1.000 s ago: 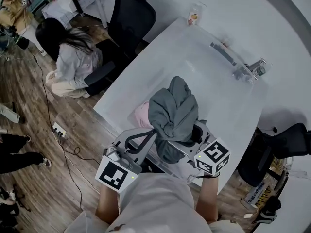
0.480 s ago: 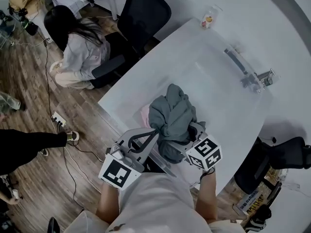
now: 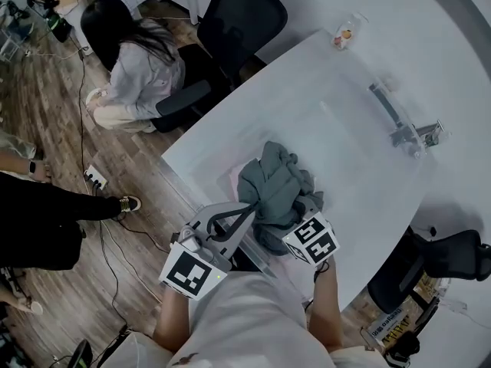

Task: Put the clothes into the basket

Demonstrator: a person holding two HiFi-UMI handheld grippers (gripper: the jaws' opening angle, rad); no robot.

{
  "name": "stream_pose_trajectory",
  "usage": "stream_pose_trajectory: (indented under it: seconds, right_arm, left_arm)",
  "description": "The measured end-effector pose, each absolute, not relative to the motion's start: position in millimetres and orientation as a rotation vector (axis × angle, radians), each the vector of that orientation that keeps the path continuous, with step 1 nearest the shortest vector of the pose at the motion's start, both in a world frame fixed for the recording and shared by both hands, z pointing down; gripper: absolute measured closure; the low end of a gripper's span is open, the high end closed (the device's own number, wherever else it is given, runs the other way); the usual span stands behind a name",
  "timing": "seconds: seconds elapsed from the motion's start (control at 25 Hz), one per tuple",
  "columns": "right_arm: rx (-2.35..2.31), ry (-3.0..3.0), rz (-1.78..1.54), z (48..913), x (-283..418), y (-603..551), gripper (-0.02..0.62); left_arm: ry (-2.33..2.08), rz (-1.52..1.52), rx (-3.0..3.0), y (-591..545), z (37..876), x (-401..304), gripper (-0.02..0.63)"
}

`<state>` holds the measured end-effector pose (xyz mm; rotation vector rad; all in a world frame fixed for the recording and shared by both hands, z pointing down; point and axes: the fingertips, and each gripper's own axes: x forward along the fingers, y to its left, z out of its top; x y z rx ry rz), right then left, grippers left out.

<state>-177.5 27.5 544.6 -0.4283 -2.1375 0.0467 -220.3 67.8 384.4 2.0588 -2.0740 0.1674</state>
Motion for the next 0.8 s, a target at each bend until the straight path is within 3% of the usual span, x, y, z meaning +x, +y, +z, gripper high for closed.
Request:
stream_pose_trajectory:
  seconds: [0.36, 0.8]
  right_arm:
    - [-0.449, -1.967, -0.097, 576, -162, 30, 0.241]
    - [-0.430, -2.119, -0.111, 536, -163, 23, 0.242]
  left_arm:
    - [-2.071, 0.188, 2.049, 65, 389, -221, 0.600]
    - [-2.074, 0.193, 2.063, 63, 385, -215, 0.600]
